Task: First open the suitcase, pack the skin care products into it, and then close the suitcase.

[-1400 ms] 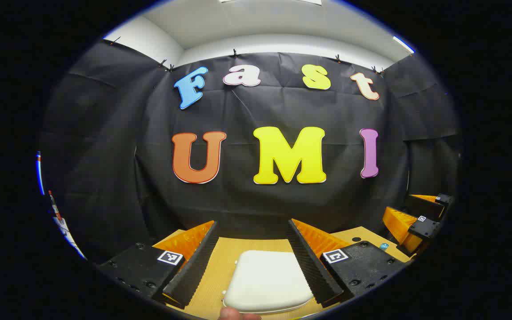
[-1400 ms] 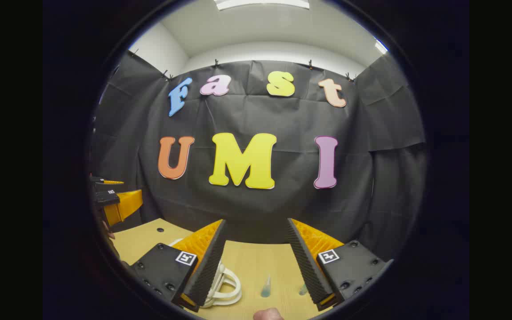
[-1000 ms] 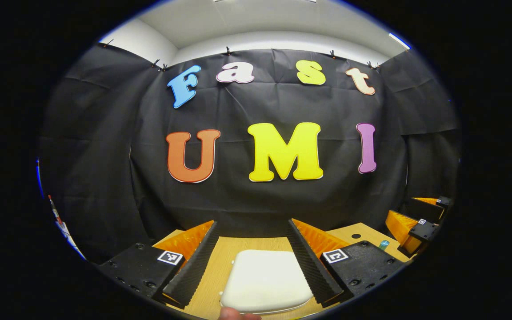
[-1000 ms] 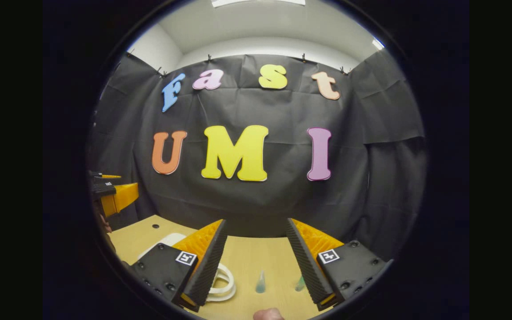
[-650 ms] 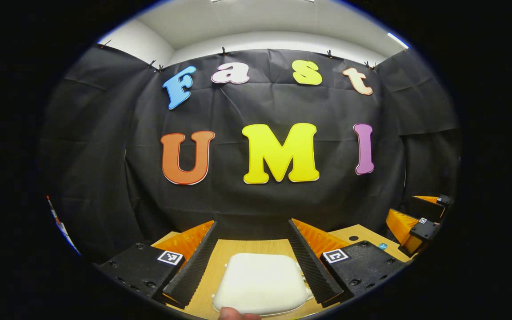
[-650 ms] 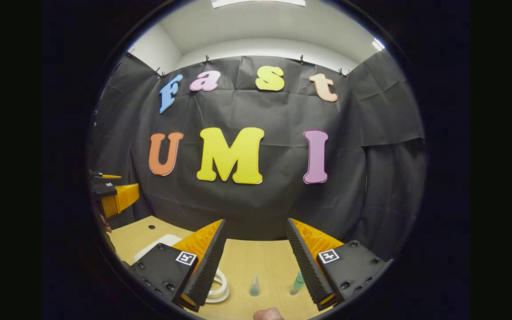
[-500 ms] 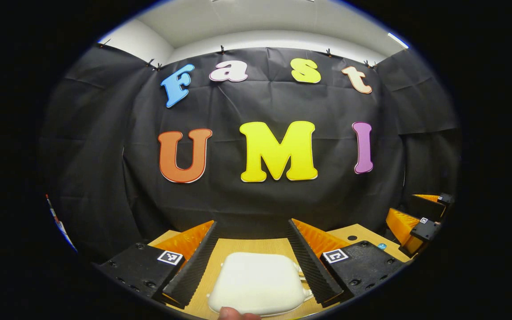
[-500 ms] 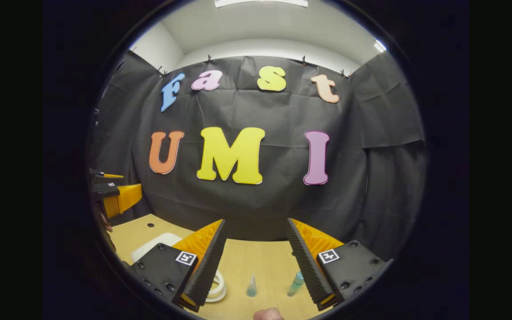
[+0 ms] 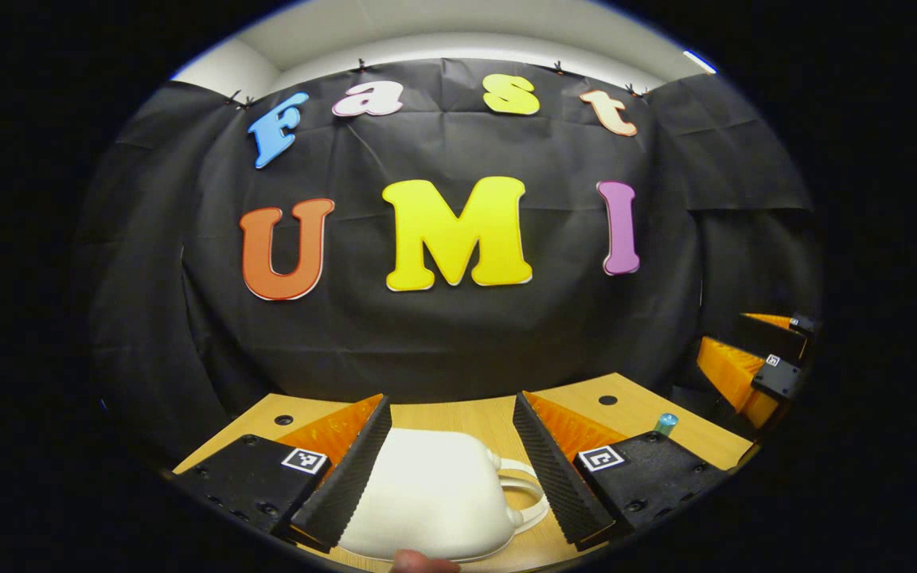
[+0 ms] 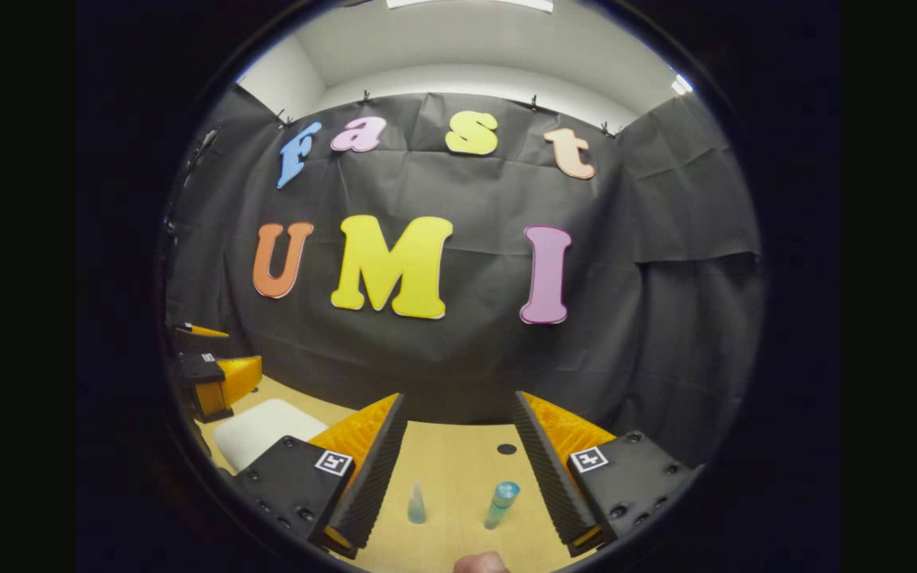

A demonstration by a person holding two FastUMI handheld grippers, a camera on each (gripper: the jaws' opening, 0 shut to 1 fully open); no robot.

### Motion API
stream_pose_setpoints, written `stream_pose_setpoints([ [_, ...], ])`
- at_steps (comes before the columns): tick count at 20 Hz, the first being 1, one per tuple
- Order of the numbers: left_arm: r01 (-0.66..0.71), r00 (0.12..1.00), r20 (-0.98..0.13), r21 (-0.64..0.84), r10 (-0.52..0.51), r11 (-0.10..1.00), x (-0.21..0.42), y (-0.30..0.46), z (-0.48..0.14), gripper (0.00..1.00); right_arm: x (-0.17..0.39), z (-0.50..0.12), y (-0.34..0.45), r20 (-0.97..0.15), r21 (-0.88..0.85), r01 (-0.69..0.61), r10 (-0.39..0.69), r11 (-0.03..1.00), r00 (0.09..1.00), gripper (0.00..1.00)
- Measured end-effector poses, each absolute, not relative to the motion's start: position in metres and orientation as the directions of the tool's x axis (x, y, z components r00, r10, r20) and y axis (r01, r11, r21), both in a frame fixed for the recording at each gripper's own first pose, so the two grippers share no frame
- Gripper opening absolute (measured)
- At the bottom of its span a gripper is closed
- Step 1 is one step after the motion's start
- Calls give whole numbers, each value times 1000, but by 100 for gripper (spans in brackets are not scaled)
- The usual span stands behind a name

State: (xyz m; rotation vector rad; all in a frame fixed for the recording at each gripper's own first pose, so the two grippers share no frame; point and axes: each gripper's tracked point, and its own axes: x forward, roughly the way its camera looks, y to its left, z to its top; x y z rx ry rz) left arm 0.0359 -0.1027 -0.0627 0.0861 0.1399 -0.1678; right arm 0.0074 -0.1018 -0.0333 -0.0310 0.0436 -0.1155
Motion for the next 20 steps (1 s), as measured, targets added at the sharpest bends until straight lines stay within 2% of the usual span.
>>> stream_pose_setpoints([
  [1, 199, 968, -177, 96, -180, 975, 36, -114, -76, 98, 6, -37, -109, -51, -35, 119, -121, 992, 991, 80],
  [3, 236, 951, -239, 142, -198, 961, 34, -133, -102, 98, 4, -44, -126, -59, -51, 128, -131, 990, 990, 78],
  [6, 290, 932, -298, 266, -207, 920, 32, -155, -130, 99, 1, -65, -162, -99, -71, 169, -175, 983, 980, 82],
  [9, 338, 916, -353, 429, -189, 838, 29, -173, -168, 99, -4, -75, -200, -125, -75, 216, -224, 974, 967, 78],
  [13, 406, 886, -442, 590, -141, 698, 34, -175, -223, 98, -6, -87, -244, -147, -85, 278, -288, 957, 946, 80],
  [16, 441, 858, -505, 626, -98, 643, 41, -171, -255, 96, -4, -92, -264, -156, -54, 318, -323, 946, 934, 80],
  [19, 445, 840, -541, 650, -37, 616, 43, -160, -261, 93, -5, -98, -266, -170, -35, 332, -333, 943, 928, 80],
  [20, 450, 837, -547, 656, -28, 606, 45, -157, -261, 89, -7, -99, -266, -170, -40, 335, -337, 941, 926, 80],
])
